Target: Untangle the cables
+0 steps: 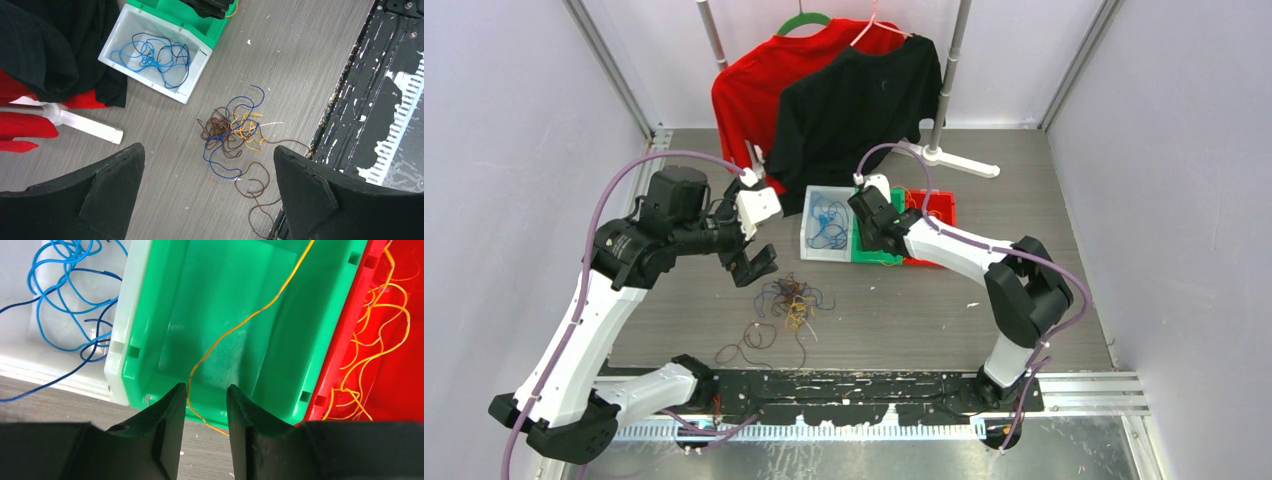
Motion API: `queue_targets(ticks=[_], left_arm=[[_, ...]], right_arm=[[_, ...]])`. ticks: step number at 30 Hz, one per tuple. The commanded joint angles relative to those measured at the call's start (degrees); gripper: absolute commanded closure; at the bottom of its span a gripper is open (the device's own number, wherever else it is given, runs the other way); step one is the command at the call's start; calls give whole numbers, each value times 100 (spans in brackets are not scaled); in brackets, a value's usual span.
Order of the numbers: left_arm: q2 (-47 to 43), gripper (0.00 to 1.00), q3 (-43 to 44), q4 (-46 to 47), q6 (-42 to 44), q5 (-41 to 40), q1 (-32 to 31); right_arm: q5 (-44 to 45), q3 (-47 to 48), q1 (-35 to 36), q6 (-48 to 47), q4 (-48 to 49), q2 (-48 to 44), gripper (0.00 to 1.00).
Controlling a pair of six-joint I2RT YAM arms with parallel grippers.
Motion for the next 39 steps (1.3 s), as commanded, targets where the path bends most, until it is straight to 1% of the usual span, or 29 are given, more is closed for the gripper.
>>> queue_targets(ticks=[1,6,7,10,11,15,17,20,25,28,33,39], left_arm=[[-44,1,229,114,57,-17,-24],[-41,0,242,110,80,-42,-31],[-45,1,243,108,86,-50,-26],[-58,1,232,98,104,-60,-31],[-59,1,227,101,113,-69,-23],[-63,1,211,109,118,-54,-25],[-58,0,210,120,113,-36,-30],[-64,1,197,135,114,-26,-30],[-54,1,197,128,110,-16,-32],[-45,1,207,130,108,29,-28],[-40,1,227,132,89,55,-27],[-34,0,185,135,87,63,-27]], right_arm=[[235,153,26,-62,375,153,63],[248,266,26,-77,415,338,76],[266,304,22,-92,381,354,79],[376,330,17,-141,331,199,98],[451,321,16,-165,330,104,99],[627,297,-159,-263,266,-373,99],[634,205,-370,-259,291,-637,99],[515,-26,-837,-177,368,-964,99],[409,-516,-1556,243,585,-1170,99],[442,-610,-1775,366,657,-1085,99],[295,-507,-2094,575,716,-662,99],[92,-95,-2229,631,695,40,99]])
